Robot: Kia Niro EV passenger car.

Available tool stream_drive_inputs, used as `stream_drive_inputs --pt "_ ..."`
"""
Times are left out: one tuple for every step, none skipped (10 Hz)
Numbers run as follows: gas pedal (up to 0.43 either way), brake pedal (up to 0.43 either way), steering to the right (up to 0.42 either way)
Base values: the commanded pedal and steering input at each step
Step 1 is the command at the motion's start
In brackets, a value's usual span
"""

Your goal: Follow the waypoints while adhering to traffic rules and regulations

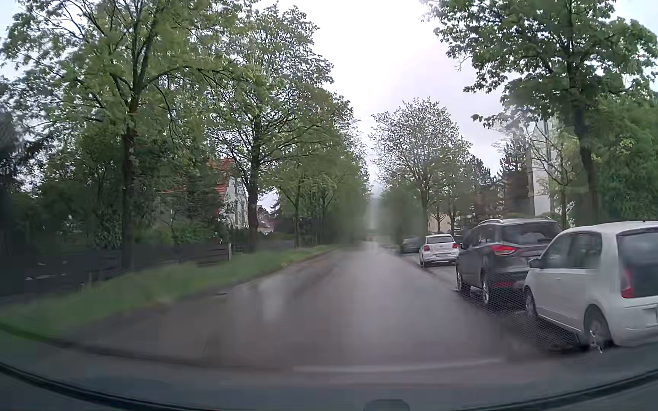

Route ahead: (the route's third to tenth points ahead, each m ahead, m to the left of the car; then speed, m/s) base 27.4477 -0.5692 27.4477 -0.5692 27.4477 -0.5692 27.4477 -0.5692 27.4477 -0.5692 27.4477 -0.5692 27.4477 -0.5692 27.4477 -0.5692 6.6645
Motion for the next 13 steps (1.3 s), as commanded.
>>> stream_drive_inputs --pt "0.067 0.000 0.002" --pt "0.067 0.000 0.002" --pt "0.047 0.000 0.002" --pt "0.000 0.000 0.002" --pt "0.000 0.000 0.002" --pt "0.000 0.000 0.004" --pt "0.000 0.000 0.007" --pt "0.000 0.000 0.011" --pt "0.000 0.000 0.012" --pt "0.000 0.000 0.012" --pt "0.000 0.000 0.012" --pt "0.000 0.000 0.012" --pt "0.000 0.000 0.012"
